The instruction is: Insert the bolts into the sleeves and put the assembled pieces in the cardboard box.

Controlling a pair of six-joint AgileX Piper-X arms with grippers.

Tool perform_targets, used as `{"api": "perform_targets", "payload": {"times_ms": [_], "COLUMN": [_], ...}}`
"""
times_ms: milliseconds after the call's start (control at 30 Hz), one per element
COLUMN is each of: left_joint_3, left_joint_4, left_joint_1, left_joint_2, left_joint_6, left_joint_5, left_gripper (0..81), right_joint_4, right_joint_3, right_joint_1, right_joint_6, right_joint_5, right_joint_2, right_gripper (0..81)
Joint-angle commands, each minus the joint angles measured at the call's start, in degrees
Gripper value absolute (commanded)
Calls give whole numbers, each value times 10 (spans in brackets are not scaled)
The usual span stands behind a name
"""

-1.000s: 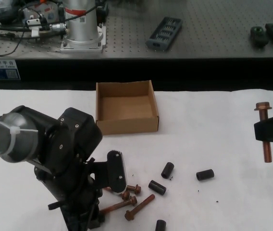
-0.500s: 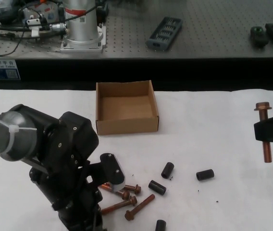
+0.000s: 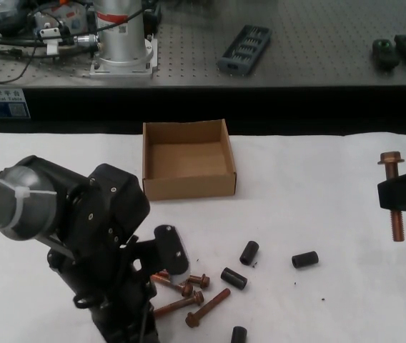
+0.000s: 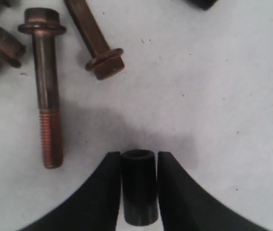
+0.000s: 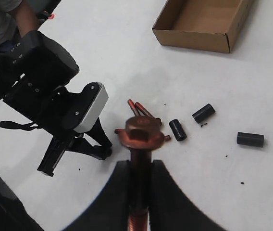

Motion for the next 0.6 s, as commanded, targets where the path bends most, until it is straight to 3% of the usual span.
{"api": "perform_targets", "payload": {"times_ms": [0, 133, 233, 567], "left_joint_3": [13, 43, 54, 51], "left_joint_4": [31, 40, 40, 14], "left_joint_1": [-1, -1, -1, -1], "left_joint_2": [1, 2, 2, 2], "left_joint_6": [52, 48, 32, -13], "left_joint_5": [-20, -34, -53, -68], "left_gripper": [213, 283, 292, 106], "right_joint_4": [-2, -2, -2, -11], "right_joint_3": [-2, -2, -2, -2], "right_joint_1": [1, 1, 1, 1], "right_joint_6": [-5, -5, -5, -5], "right_joint_5": [-8, -8, -8, -8], "right_joint_2": [-5, -5, -5, -5], "right_gripper": [43, 43, 43, 43]}}
